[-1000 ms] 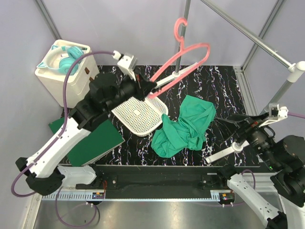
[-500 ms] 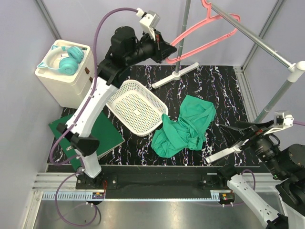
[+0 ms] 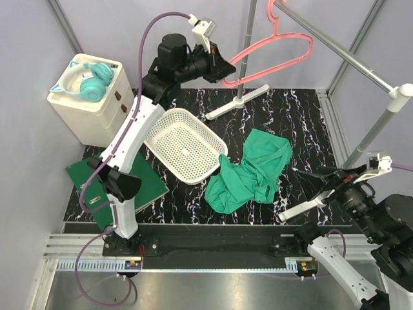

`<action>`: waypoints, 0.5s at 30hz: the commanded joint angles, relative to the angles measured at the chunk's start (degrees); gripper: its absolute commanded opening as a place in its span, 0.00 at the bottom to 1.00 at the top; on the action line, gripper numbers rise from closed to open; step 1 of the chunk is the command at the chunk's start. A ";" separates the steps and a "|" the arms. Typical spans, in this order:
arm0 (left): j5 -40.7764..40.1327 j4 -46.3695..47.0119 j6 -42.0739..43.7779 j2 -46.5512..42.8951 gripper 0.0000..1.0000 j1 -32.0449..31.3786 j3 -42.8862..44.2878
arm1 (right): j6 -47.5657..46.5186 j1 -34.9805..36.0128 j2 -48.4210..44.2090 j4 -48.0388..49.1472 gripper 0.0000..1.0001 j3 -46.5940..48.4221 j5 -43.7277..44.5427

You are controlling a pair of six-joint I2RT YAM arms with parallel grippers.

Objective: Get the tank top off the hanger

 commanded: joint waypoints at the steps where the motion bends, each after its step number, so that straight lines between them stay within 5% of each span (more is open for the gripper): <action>1: 3.04 3.98 -1.02 0.74 0.00 0.48 -0.23 | 0.94 0.29 1.90 1.14 1.00 -1.75 -0.72; 6: 2.94 3.98 0.64 -0.57 0.16 1.10 -3.92 | 2.00 0.20 4.01 1.84 0.99 -4.65 -2.22; 10: 2.77 3.72 0.56 -4.51 0.52 2.41 -6.74 | 2.70 0.20 5.51 2.99 1.00 -7.46 -4.67; 15: -2.83 3.54 1.00 -11.46 0.73 3.03 -13.93 | 3.66 0.29 8.14 5.26 1.00 -11.68 -5.91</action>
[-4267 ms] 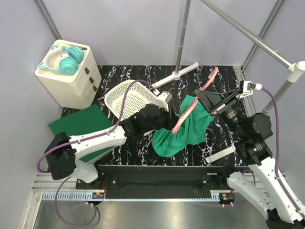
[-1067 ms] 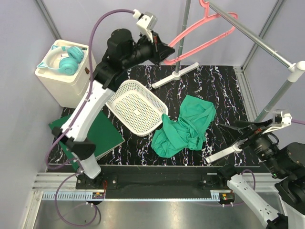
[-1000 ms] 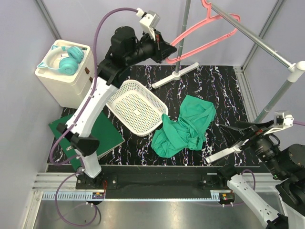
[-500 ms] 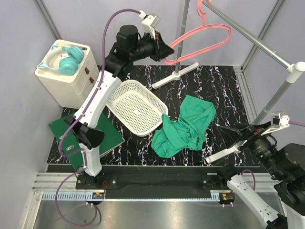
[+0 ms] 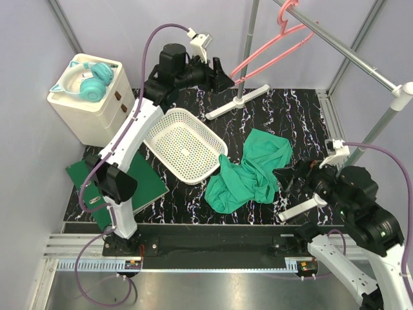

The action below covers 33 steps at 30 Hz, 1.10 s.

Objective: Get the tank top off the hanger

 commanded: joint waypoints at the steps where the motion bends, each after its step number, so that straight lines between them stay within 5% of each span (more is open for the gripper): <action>1: -4.90 1.97 0.36 -12.81 0.76 0.67 -5.26 | 1.50 0.20 2.49 4.75 1.00 -3.03 -2.76; 5: -10.35 3.28 -0.60 -22.23 0.98 0.67 -18.88 | 3.08 0.20 3.46 7.38 1.00 -6.64 -2.50; 12: -14.23 11.97 -8.24 -41.73 0.99 -1.43 -45.15 | 5.72 0.20 8.02 7.30 1.00 -11.38 1.01; 17: -21.31 16.47 -8.86 -46.77 0.99 -14.86 -58.26 | 9.32 0.20 8.29 7.21 1.00 -14.55 5.49; 25: -43.65 17.96 -11.69 -40.46 0.99 -38.76 -64.70 | 17.05 0.20 6.63 -1.83 1.00 -10.26 23.15; 28: -51.40 18.14 -10.10 -33.78 0.99 -43.17 -62.34 | 19.34 0.20 3.82 -5.26 1.00 -8.23 27.90; 33: -51.59 19.47 -6.76 -17.27 0.99 -44.86 -54.36 | 17.59 0.20 -2.77 -6.41 1.00 -6.12 28.79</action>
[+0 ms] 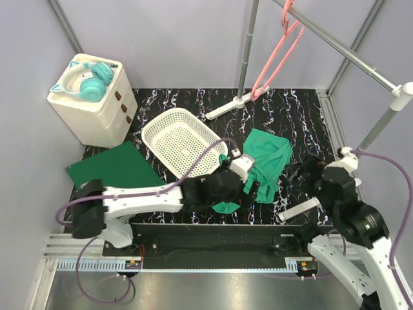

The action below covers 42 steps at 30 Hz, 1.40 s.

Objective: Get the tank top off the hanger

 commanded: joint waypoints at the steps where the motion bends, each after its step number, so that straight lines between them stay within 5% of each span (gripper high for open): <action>1: -5.75 2.74 3.67 12.03 0.99 -0.66 9.34 | 0.24 0.20 -5.14 -1.80 1.00 4.01 5.71; 9: -9.88 0.98 5.52 28.31 0.99 -0.40 20.94 | -3.02 0.20 -12.53 0.22 0.99 3.48 2.02; 22: 0.04 1.59 3.94 39.92 0.99 3.82 24.65 | -4.95 0.20 -12.97 2.24 1.00 2.69 -1.32; 25: 3.73 1.59 4.03 40.10 0.90 3.82 24.04 | -5.04 0.20 -13.06 2.59 1.00 2.43 -1.32; 29: 6.29 1.94 4.64 38.61 0.48 3.82 23.33 | -5.30 0.20 -12.79 2.95 1.00 2.16 -1.50; 36: 7.87 0.01 10.52 29.14 0.07 4.17 23.15 | -5.39 0.20 -12.97 3.12 1.00 2.16 -1.76; 42: 8.31 -2.72 13.16 16.32 0.00 6.63 21.93 | -5.48 0.20 -12.88 3.12 1.00 2.07 -1.76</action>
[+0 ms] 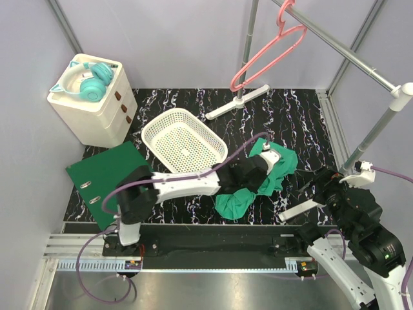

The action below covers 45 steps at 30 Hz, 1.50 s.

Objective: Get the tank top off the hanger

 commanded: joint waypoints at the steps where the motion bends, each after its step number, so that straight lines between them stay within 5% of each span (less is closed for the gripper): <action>1: 1.65 1.59 2.98 -14.53 0.00 2.50 -1.59 | -0.80 0.20 0.38 2.84 1.00 -0.09 -0.23; 12: -5.37 0.53 -2.03 -41.59 0.00 16.38 -13.02 | -0.80 0.20 1.26 3.28 1.00 -0.44 -0.50; 23: -15.84 3.52 -1.16 -55.23 0.00 27.99 -21.11 | -0.54 0.29 1.79 3.54 1.00 -0.79 -1.29; 28: -16.46 4.40 0.08 -54.98 0.00 32.12 -19.18 | -0.63 0.20 2.76 3.63 1.00 -0.97 -1.90; 45: 1.46 8.36 -4.66 -34.68 0.01 39.77 -15.22 | -1.15 0.20 3.90 4.07 1.00 -1.14 -3.49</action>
